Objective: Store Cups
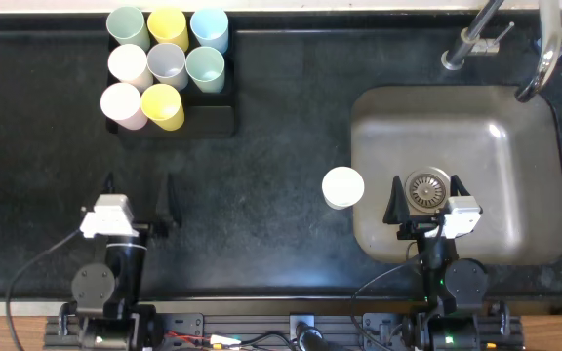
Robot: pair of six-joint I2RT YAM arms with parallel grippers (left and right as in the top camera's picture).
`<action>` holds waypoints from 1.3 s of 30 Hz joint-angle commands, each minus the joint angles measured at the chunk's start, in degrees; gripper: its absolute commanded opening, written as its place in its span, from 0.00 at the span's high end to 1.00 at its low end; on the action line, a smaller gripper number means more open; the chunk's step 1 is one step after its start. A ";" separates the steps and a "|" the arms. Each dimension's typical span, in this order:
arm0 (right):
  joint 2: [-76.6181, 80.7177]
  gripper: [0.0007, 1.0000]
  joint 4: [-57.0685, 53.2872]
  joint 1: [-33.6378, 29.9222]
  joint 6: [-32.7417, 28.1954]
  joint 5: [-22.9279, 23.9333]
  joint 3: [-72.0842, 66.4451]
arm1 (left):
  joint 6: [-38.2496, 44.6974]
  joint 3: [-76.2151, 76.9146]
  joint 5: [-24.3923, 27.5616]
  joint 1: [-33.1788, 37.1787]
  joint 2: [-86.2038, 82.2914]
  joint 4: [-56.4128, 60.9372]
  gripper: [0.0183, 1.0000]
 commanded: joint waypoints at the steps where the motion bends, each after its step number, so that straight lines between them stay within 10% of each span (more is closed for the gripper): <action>1: -0.42 0.00 0.33 -0.11 0.31 -0.39 -0.22 | 5.81 -2.62 2.12 -0.52 -2.19 -4.50 0.00; 39: -0.42 0.00 0.33 -0.11 0.31 -0.39 -0.22 | 5.77 -2.64 0.81 -0.74 -2.19 -4.61 0.00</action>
